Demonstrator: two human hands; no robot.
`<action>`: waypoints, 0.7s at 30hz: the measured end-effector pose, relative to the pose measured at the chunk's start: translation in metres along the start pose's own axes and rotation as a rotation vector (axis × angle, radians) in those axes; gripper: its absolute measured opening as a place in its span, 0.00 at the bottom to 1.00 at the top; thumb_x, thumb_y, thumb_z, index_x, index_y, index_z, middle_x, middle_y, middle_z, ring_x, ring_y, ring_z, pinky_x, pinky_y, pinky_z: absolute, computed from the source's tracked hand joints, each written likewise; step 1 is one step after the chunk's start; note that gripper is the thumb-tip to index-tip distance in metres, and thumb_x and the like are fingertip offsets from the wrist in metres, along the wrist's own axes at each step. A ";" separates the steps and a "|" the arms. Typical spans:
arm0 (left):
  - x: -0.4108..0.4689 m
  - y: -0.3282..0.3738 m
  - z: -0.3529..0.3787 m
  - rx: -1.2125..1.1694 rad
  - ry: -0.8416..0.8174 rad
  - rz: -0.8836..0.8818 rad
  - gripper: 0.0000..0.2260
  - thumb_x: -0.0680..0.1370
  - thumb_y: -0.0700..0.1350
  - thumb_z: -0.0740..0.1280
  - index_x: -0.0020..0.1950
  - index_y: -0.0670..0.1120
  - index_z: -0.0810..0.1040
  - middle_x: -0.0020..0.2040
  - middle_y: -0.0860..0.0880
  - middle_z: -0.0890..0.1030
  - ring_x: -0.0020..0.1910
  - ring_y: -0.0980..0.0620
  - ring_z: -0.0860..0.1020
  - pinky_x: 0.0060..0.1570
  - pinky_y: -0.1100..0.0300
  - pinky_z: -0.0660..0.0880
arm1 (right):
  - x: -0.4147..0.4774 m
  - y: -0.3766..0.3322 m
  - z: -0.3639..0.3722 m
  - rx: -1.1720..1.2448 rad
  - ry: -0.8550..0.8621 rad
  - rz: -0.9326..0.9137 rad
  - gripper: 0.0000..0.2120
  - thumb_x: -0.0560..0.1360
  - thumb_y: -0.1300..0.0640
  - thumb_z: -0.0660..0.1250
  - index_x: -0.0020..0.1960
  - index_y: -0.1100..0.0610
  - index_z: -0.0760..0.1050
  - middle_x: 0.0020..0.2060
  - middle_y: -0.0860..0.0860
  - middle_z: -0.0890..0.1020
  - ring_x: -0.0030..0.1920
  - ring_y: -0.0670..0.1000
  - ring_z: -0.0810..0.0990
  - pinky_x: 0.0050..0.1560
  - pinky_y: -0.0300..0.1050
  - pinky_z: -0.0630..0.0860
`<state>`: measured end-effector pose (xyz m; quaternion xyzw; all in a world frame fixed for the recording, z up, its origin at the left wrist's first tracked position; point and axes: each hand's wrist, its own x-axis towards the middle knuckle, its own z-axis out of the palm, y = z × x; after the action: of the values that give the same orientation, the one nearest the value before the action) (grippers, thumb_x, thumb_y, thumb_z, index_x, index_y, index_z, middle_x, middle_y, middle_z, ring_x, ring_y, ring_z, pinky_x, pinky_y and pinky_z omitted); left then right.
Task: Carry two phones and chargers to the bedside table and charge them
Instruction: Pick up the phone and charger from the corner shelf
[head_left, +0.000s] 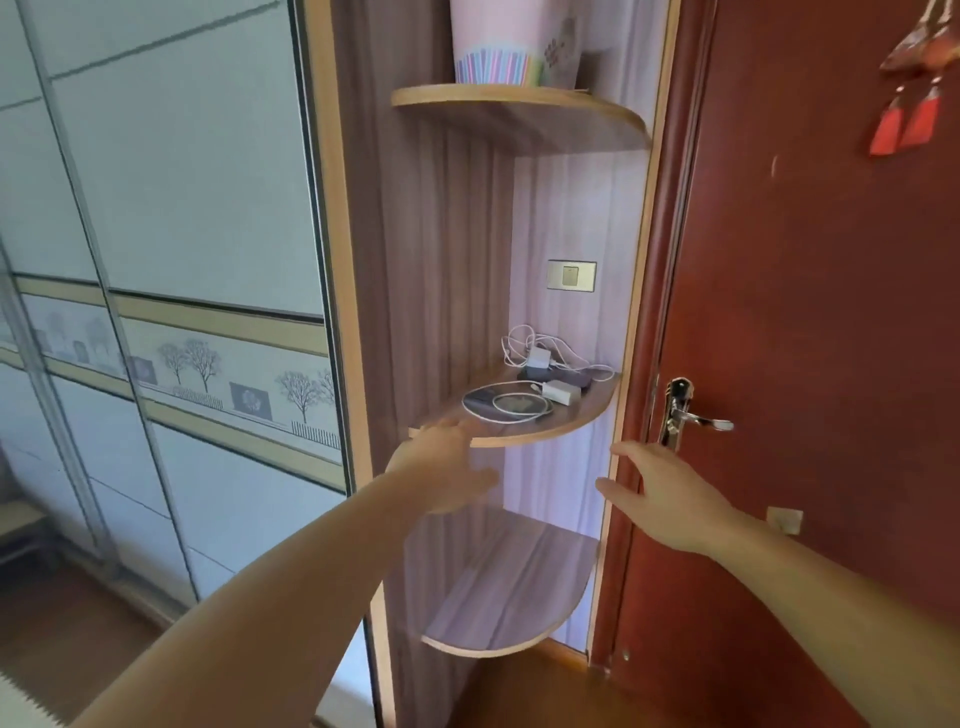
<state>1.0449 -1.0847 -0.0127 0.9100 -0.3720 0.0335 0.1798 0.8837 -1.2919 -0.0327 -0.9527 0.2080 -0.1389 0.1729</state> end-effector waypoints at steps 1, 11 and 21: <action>0.023 0.002 0.006 -0.028 -0.009 -0.025 0.29 0.72 0.55 0.68 0.72 0.57 0.64 0.68 0.49 0.71 0.64 0.46 0.71 0.59 0.47 0.73 | 0.025 0.014 0.003 0.027 -0.022 0.001 0.28 0.77 0.39 0.60 0.73 0.50 0.62 0.71 0.52 0.69 0.68 0.54 0.69 0.66 0.53 0.69; 0.189 0.007 0.047 -0.032 -0.005 -0.107 0.28 0.66 0.60 0.66 0.66 0.56 0.71 0.61 0.53 0.77 0.60 0.48 0.75 0.57 0.49 0.75 | 0.220 0.069 0.010 0.165 -0.075 -0.132 0.19 0.74 0.40 0.61 0.58 0.51 0.75 0.51 0.52 0.81 0.47 0.51 0.80 0.49 0.52 0.77; 0.316 -0.034 0.097 -0.075 0.004 0.006 0.28 0.71 0.57 0.69 0.67 0.63 0.61 0.64 0.49 0.76 0.54 0.46 0.75 0.49 0.55 0.74 | 0.351 0.086 0.052 0.001 -0.095 -0.130 0.26 0.75 0.43 0.63 0.67 0.56 0.69 0.62 0.58 0.77 0.59 0.58 0.77 0.58 0.52 0.74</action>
<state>1.2892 -1.3062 -0.0525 0.9015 -0.3752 0.0220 0.2146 1.1784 -1.5070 -0.0449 -0.9696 0.1374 -0.1043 0.1737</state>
